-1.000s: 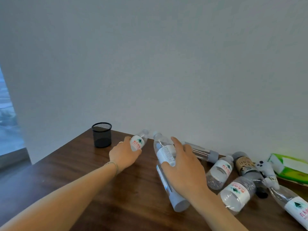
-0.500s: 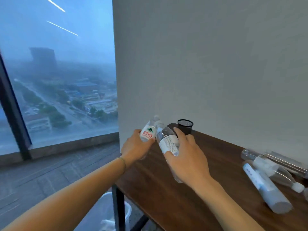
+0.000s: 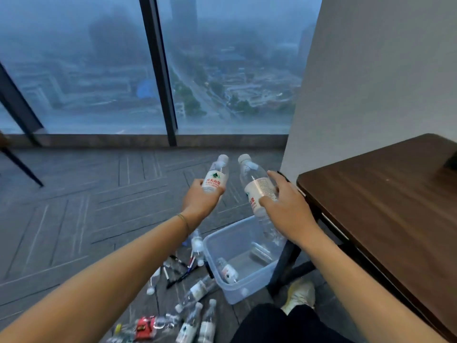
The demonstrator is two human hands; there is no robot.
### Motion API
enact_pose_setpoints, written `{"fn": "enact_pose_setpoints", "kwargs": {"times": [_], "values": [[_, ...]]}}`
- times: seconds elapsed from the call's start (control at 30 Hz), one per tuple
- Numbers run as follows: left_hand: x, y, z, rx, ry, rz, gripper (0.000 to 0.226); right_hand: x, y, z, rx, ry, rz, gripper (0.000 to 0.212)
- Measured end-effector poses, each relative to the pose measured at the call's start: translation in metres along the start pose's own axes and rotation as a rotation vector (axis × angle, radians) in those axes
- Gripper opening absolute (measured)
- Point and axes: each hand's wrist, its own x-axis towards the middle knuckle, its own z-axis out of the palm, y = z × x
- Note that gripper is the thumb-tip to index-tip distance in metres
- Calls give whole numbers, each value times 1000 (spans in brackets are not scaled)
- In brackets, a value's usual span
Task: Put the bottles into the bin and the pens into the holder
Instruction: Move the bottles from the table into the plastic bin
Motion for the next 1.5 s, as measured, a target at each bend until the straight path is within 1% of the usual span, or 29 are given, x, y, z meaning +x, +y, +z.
{"fn": "enact_pose_setpoints", "kwargs": {"times": [0.13, 0.27, 0.4, 0.5, 0.57, 0.67, 0.73, 0.8, 0.9, 1.07, 1.33, 1.4, 1.5], "values": [[4, -75, 0, 9, -10, -168, 52, 18, 43, 67, 42, -173, 151, 63], [4, -124, 7, 38, -12, -284, 54, 36, 82, 112, -28, -274, 219, 68], [16, -151, 19, 27, -25, -348, 43, 58, 118, 142, -81, -283, 232, 73], [24, -159, 35, 22, -32, -379, 42, 72, 136, 152, -86, -250, 253, 75], [28, -162, 51, 3, -53, -398, 43, 79, 145, 154, -75, -216, 280, 72], [30, -161, 78, -22, -106, -426, 37, 86, 157, 150, -55, -161, 279, 65], [30, -161, 96, -53, -138, -462, 39, 85, 164, 146, -47, -139, 266, 65], [31, -160, 114, -67, -167, -498, 46, 82, 170, 142, -26, -131, 279, 67], [32, -157, 136, -41, -210, -500, 56, 76, 176, 137, 4, -117, 286, 67], [33, -142, 154, -2, -311, -499, 65, 67, 177, 128, 42, -116, 278, 66], [27, -111, 136, -5, -275, -414, 53, 61, 147, 116, 55, -117, 223, 65], [22, -97, 129, -11, -262, -365, 51, 59, 133, 110, 69, -123, 191, 65], [10, -66, 116, -28, -261, -241, 51, 53, 107, 95, 83, -105, 119, 66]]}}
